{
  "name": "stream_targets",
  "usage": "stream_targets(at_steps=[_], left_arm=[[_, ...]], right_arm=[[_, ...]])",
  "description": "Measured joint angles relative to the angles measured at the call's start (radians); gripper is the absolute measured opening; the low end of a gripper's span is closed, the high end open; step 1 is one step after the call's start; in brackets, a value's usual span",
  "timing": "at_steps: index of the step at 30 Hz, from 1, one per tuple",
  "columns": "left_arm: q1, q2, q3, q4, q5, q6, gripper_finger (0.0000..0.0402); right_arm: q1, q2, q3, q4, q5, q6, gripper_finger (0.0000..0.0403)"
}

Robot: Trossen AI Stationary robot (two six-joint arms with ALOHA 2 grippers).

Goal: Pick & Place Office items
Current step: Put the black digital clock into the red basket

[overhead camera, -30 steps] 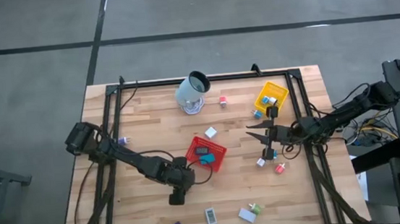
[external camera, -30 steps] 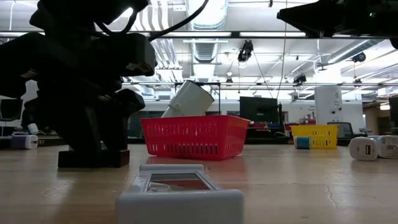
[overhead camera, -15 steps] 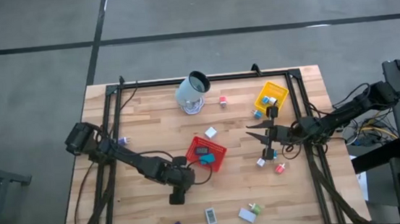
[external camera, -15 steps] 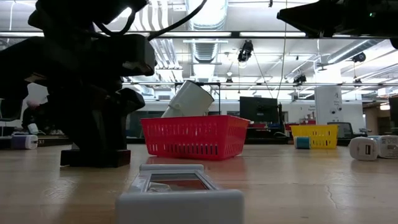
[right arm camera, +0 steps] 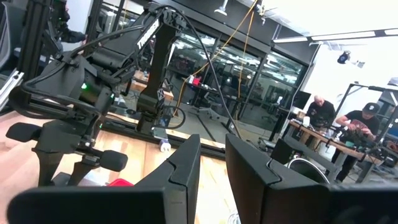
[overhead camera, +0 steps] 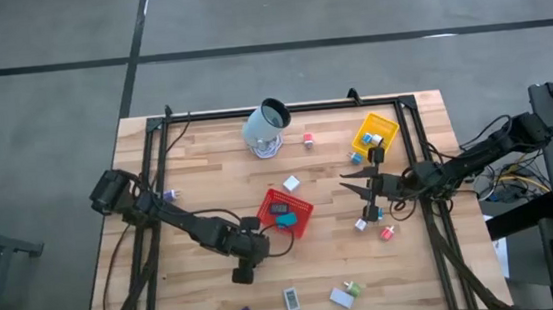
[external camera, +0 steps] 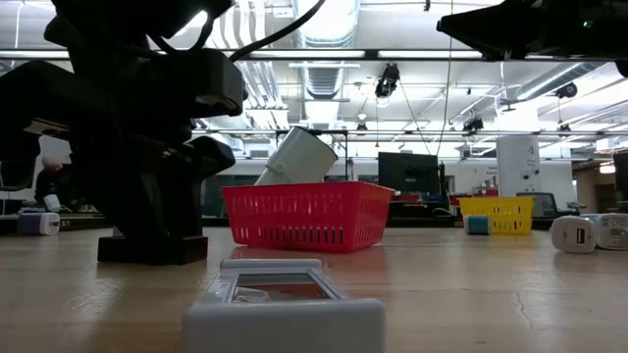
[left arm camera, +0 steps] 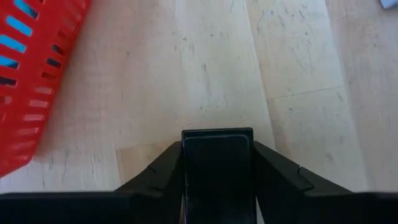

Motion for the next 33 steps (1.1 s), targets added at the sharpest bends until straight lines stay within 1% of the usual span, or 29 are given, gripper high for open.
stream_targets(at_steps=[6,16,25,33], left_arm=[[-0.001,0.000,-0.002,0.011,0.004,0.021,0.0149],[-0.005,0.000,-0.024,0.124,0.011,0.059,0.0149],[-0.006,-0.002,-0.112,0.360,0.011,0.080,0.0149],[-0.006,-0.002,-0.170,0.507,0.004,0.111,0.0149]], right_arm=[[0.000,0.000,0.000,0.000,0.000,0.001,0.0072],[0.000,0.000,0.000,0.000,0.000,0.005,0.0072],[0.000,0.000,0.000,-0.003,0.000,0.005,0.0072],[0.000,0.000,0.000,-0.004,0.000,0.005,0.0072]])
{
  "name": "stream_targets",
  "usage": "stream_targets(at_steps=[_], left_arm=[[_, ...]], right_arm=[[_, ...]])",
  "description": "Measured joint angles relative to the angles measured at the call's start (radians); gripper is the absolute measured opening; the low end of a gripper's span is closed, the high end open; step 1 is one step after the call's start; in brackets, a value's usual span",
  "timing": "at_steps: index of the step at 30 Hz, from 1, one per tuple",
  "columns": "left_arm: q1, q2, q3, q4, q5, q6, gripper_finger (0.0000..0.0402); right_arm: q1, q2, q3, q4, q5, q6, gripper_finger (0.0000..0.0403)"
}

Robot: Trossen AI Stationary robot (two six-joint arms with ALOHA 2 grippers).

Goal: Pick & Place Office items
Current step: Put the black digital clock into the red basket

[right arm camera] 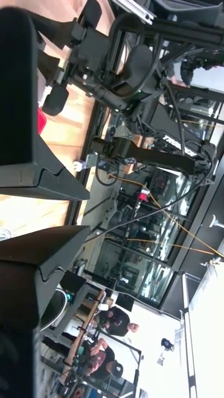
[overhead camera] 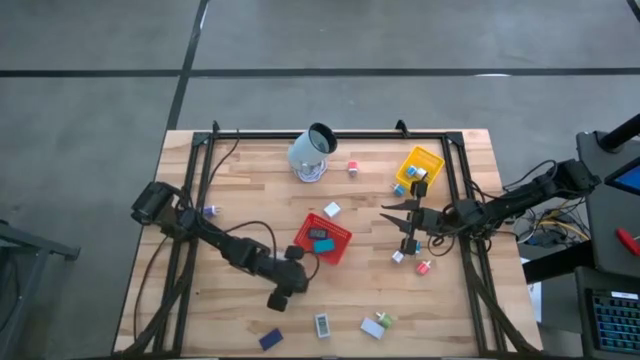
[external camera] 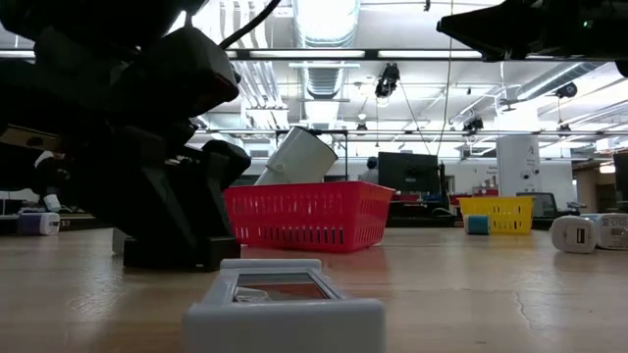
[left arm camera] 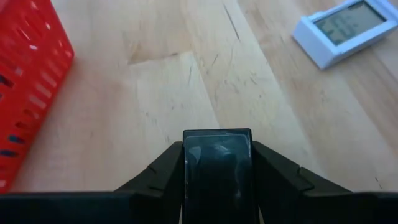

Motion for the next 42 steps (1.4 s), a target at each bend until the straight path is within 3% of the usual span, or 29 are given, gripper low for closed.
stream_targets(at_steps=[37,42], left_arm=[[0.024,-0.001,-0.313,1.000,-0.073,0.169,0.0149],[0.030,-0.001,-0.341,1.123,-0.165,0.183,0.0149]], right_arm=[[0.000,0.000,0.000,-0.003,-0.003,0.000,0.0072],[0.000,0.001,0.000,-0.004,-0.003,0.004,0.0072]])
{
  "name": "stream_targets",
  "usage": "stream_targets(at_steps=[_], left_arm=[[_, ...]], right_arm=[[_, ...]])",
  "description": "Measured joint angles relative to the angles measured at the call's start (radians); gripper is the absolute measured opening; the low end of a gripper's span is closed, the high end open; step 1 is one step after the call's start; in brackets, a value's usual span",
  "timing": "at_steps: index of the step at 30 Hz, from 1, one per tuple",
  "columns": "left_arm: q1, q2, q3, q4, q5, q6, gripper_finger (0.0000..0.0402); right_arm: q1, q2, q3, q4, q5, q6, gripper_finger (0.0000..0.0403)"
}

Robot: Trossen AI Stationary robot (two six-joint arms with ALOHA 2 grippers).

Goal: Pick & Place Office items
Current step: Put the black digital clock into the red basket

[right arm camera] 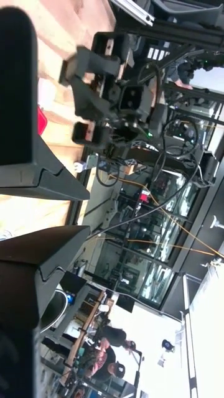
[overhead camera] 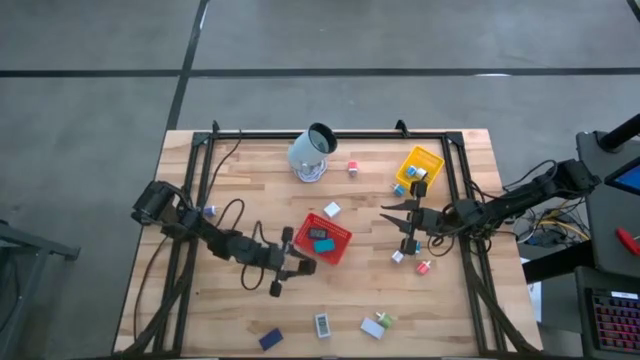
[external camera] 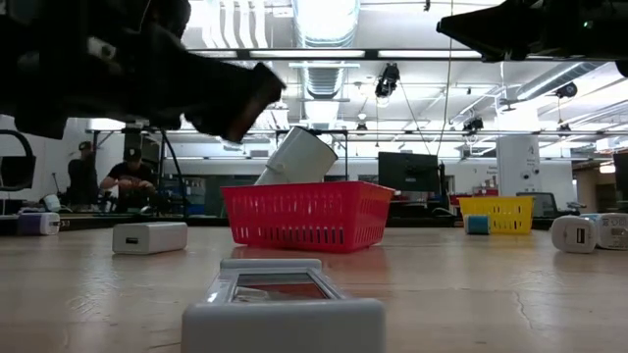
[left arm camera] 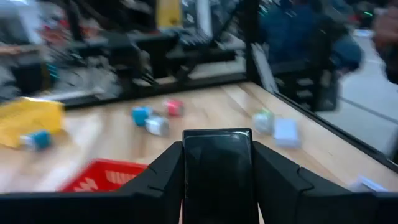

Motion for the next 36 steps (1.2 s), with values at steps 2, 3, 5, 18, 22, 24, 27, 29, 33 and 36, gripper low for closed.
stream_targets(at_steps=[2,3,5,18,22,24,27,29,33,36], left_arm=[[0.000,0.000,-0.006,0.049,-0.043,0.025,0.0149],[0.001,0.000,-0.006,0.068,-0.058,0.038,0.0149],[0.008,-0.001,-0.006,0.096,-0.064,0.064,0.0149],[0.113,-0.001,-0.006,0.191,-0.095,0.099,0.0149],[0.159,-0.001,-0.005,0.180,-0.050,0.066,0.0149],[0.190,-0.002,0.002,0.130,-0.045,0.029,0.0149],[0.227,-0.002,0.025,0.046,-0.007,-0.012,0.0149],[0.237,-0.002,0.043,0.013,0.003,-0.018,0.0149],[0.262,-0.002,0.091,-0.103,0.042,-0.030,0.0149],[0.275,-0.002,0.138,-0.256,0.059,-0.055,0.0149]], right_arm=[[0.000,0.000,0.000,0.000,0.000,0.000,0.0072],[0.000,0.000,0.000,0.000,0.000,0.000,0.0072],[0.000,0.000,0.000,0.000,0.000,0.000,0.0072],[0.000,0.001,0.000,0.000,0.000,-0.001,0.0072],[0.000,0.001,0.000,0.000,0.000,-0.002,0.0072],[0.000,0.001,0.000,0.000,0.000,-0.003,0.0072],[0.000,0.001,0.000,0.000,0.000,-0.003,0.0072],[0.000,0.001,0.000,0.000,0.000,-0.003,0.0072],[0.000,0.001,0.000,0.000,0.000,-0.003,0.0072],[0.000,0.001,0.000,-0.001,0.000,-0.003,0.0072]])
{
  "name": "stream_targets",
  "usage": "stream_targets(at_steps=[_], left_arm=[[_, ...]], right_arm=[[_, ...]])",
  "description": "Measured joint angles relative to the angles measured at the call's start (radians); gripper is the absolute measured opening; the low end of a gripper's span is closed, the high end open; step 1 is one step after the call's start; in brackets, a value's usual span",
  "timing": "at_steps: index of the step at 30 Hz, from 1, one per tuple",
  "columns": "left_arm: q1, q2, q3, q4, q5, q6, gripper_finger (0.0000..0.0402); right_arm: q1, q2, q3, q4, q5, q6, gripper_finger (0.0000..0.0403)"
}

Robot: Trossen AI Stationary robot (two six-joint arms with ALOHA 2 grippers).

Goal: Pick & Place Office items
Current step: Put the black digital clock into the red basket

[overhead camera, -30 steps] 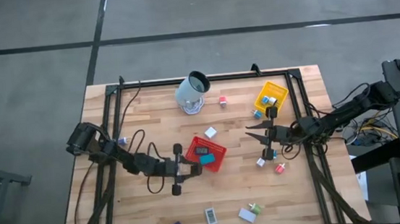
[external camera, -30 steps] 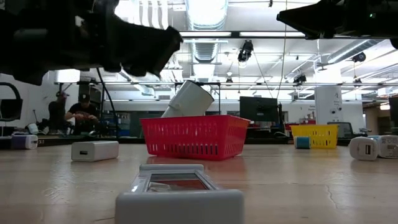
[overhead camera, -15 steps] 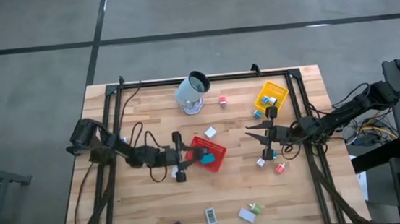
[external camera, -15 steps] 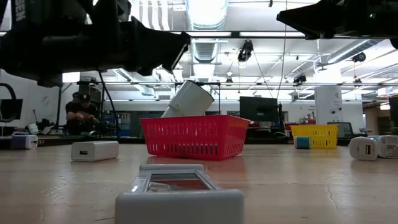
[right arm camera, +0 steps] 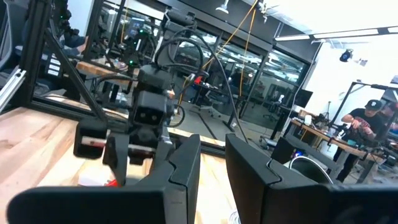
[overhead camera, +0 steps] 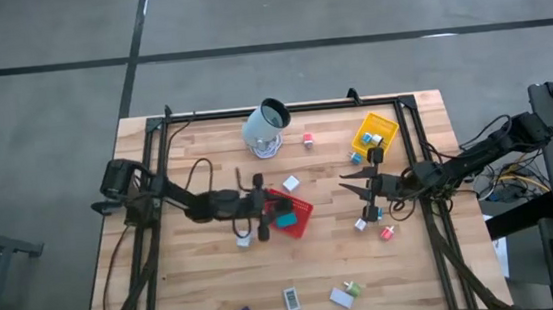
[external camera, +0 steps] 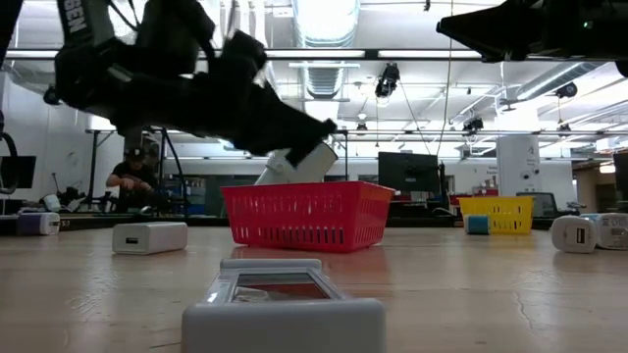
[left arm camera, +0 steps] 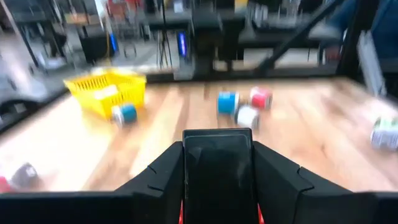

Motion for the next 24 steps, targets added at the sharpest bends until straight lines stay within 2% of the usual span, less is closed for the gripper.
stream_targets(at_steps=[12,24], left_arm=[[0.015,0.000,0.184,-0.486,0.002,-0.011,0.0149],[0.031,0.000,0.322,-0.866,0.023,-0.021,0.0149]], right_arm=[[0.000,0.000,0.000,-0.010,0.000,0.000,0.0072],[0.000,0.000,0.000,-0.015,0.000,0.002,0.0072]])
